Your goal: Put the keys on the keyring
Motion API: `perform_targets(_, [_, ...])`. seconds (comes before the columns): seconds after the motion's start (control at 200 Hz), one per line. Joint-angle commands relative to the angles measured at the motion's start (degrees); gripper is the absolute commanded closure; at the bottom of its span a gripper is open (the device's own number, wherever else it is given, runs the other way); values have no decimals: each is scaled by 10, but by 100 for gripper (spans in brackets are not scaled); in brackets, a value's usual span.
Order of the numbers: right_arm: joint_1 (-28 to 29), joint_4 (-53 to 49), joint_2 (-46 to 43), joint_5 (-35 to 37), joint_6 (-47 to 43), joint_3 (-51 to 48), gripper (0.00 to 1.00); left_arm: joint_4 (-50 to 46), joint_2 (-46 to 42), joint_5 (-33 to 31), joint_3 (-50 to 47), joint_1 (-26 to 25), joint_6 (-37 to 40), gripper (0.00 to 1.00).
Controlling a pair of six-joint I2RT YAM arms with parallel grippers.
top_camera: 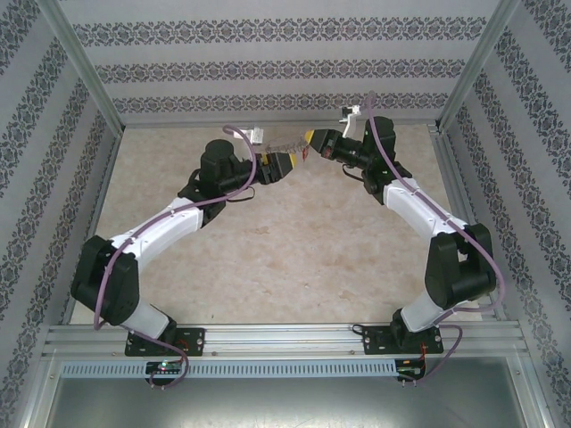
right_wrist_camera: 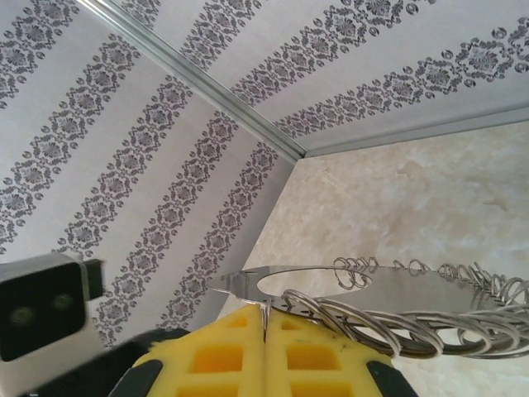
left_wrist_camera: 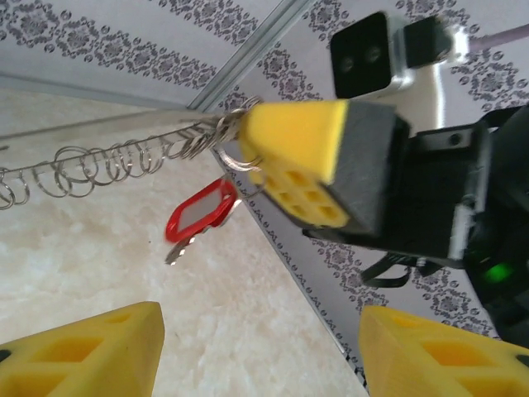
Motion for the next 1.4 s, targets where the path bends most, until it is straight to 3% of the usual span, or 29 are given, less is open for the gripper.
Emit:
perform_targets(0.0, [11, 20, -23, -10, 24, 9, 100, 84, 21, 7, -16, -2, 8, 35])
perform_targets(0.38, [26, 14, -42, -8, 37, 10, 100, 174, 59, 30, -9, -2, 19, 30])
perform_targets(0.829, [40, 13, -41, -8, 35, 13, 100, 149, 94, 0, 23, -8, 47, 30])
perform_targets(1.014, [40, 10, -47, -6, 31, 7, 100, 172, 94, -35, 13, -9, 40, 43])
perform_targets(1.394, [36, 8, -51, 4, 22, -6, 100, 175, 72, -57, 1, -8, 45, 94])
